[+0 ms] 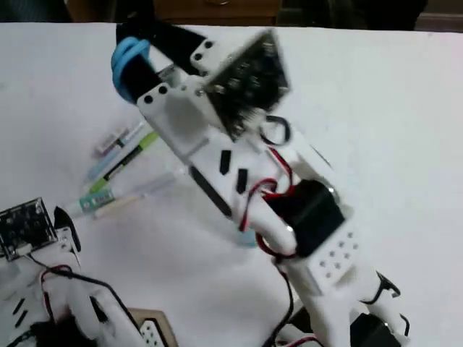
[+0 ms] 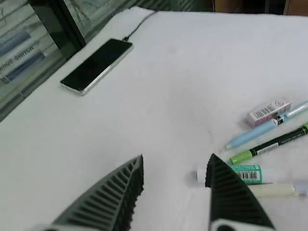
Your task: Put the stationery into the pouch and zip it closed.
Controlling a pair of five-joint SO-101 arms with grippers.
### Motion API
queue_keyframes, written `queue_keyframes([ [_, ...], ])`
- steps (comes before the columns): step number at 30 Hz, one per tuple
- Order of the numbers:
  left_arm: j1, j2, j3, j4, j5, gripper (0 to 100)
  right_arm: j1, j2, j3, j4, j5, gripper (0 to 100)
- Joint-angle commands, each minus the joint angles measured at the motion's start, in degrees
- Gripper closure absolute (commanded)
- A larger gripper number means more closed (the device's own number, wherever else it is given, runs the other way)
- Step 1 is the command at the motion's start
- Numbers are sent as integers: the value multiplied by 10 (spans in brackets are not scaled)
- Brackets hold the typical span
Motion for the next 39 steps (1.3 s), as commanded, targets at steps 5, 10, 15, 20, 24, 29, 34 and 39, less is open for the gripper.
queue_keyframes([
  [5, 1, 12, -178, 25, 8, 777, 5, -18, -54, -12, -1, 981],
  [10, 1, 117, -331, 33, 61, 775, 6, -12, -85, -12, -1, 981],
  [15, 10, 289, -579, 131, 168, 775, 44, 29, -137, -9, -1, 981],
  [20, 136, 405, -788, 231, 205, 778, 79, 84, -175, 0, -1, 981],
  [24, 194, 403, -806, 231, 205, 778, 80, 111, -173, 46, -1, 981],
  [29, 211, 393, -726, 231, 202, 775, 80, 131, -173, 65, -1, 981],
  [34, 283, 373, -630, 230, 166, 777, 78, 140, -177, 61, -1, 981],
  [39, 325, 325, -592, 230, 136, 775, 76, 140, -177, 43, -1, 981],
])
